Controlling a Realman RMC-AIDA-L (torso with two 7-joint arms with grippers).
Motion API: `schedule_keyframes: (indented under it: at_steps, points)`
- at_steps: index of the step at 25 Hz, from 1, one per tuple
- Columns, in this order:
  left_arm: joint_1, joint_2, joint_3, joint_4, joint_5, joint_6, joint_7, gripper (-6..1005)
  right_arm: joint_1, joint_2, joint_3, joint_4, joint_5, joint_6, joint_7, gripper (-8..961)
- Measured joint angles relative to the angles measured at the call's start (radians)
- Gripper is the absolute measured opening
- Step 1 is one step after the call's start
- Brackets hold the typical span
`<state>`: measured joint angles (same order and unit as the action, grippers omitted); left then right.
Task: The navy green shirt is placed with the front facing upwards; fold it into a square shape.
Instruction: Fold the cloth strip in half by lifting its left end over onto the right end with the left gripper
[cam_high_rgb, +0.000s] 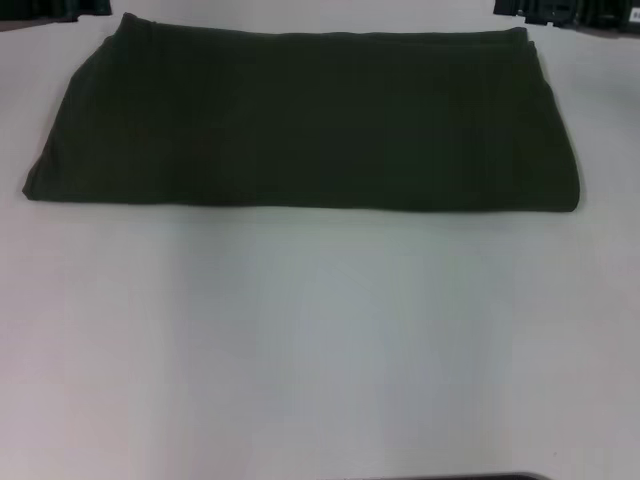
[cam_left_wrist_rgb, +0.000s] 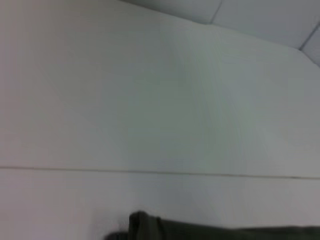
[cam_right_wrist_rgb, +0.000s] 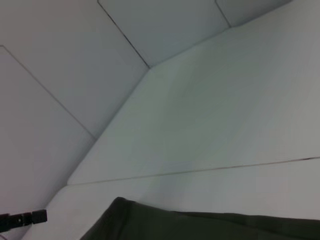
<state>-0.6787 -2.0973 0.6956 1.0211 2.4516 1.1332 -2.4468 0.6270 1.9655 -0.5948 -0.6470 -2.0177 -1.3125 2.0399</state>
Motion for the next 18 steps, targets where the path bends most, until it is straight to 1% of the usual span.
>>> schedule_keyframes:
  at_steps: [3, 6, 7, 9, 13, 15, 16, 17, 18]
  points:
    - [0.025, 0.016, 0.001, 0.035, -0.006, 0.093, -0.002, 470, -0.033, 0.012, 0.001, -0.002, 0.030, -0.013, -0.049, 774]
    - [0.044, 0.021, 0.008, 0.058, 0.019, 0.166, -0.004, 469, -0.067, 0.030, 0.002, -0.014, 0.047, -0.023, -0.101, 872]
    - [0.057, 0.017, 0.017, 0.074, 0.044, 0.188, -0.001, 468, -0.073, 0.034, 0.002, -0.017, 0.048, -0.022, -0.105, 905]
    - [0.072, 0.008, 0.038, 0.095, 0.075, 0.194, 0.002, 467, -0.088, 0.040, 0.003, -0.024, 0.050, -0.022, -0.111, 907]
    - [0.102, -0.022, 0.072, 0.153, 0.119, 0.186, 0.002, 465, -0.100, 0.046, 0.010, -0.029, 0.057, -0.026, -0.112, 909]
    - [0.100, -0.023, 0.063, 0.161, 0.113, 0.201, -0.004, 467, -0.099, 0.046, 0.010, -0.030, 0.057, -0.026, -0.112, 911]
    - [0.092, -0.015, 0.053, 0.152, 0.111, 0.215, -0.011, 470, -0.098, 0.046, 0.010, -0.030, 0.057, -0.027, -0.112, 911]
    - [0.078, 0.000, 0.035, 0.130, 0.107, 0.237, -0.021, 472, -0.097, 0.046, 0.010, -0.033, 0.057, -0.029, -0.111, 911]
    - [0.059, 0.024, 0.009, 0.096, 0.105, 0.267, -0.029, 474, -0.095, 0.046, 0.010, -0.036, 0.057, -0.030, -0.111, 911]
